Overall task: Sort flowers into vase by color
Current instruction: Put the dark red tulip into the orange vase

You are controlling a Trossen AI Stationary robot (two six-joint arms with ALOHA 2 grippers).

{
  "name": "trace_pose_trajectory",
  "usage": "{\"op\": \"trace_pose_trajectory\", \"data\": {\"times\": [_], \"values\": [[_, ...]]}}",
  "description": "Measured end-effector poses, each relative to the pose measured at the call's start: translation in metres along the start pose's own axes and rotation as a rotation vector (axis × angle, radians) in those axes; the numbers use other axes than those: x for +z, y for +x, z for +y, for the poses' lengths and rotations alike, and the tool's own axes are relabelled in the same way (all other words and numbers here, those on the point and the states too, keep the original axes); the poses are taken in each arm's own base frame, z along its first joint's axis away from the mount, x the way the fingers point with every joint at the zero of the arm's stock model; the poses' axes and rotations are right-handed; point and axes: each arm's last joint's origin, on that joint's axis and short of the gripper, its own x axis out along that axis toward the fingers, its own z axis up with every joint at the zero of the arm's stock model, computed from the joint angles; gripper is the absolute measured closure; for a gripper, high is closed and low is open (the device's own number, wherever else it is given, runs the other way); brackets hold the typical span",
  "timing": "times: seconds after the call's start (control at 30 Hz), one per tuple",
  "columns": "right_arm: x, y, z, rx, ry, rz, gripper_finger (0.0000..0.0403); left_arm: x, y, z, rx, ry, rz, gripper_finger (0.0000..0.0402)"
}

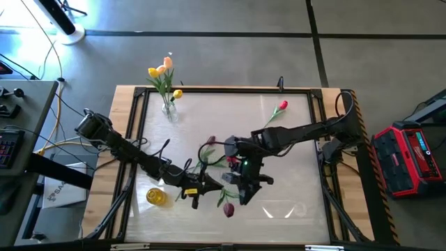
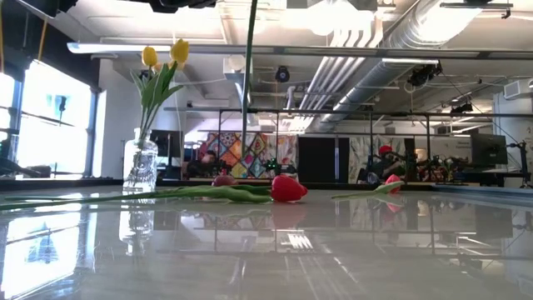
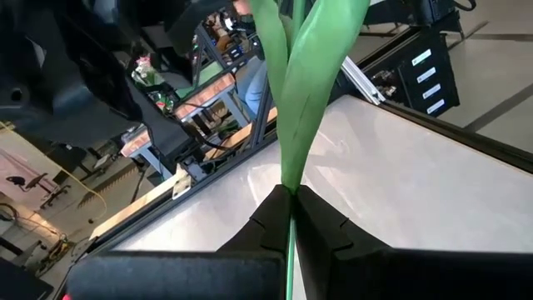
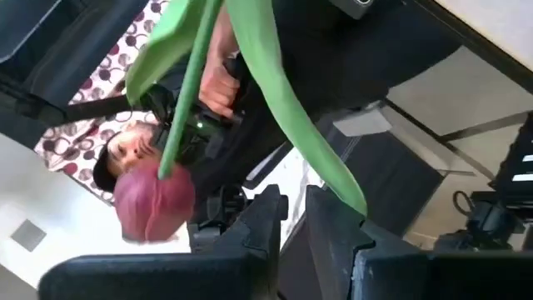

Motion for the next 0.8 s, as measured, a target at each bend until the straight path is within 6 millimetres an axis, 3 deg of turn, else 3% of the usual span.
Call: {"op": "trace_pose_trajectory", "data": {"times": [0.27,0.4,0.63,0.8], "values": [[-0.012,-0.044,0.001,0.070,-0.156,-0.132,0.0355,0.000,-0.001,0.000,0.005,-0.001,-0.006,0.0401],[-0.029,-0.065,-0.014,-0.005,-0.230,-0.235,0.0355,-0.004,-0.002,0.002,0.088,0.004,0.050,0.0401],[-0.051,-0.083,-0.064,-0.622,-0.303,-0.705,0.0355,-0.008,-0.023,0.020,0.187,-0.067,0.071,0.0401],[-0.054,-0.076,-0.070,-0.873,-0.390,-1.011,0.0355,-0.014,-0.044,0.039,0.234,-0.212,0.071,0.0401]]}}
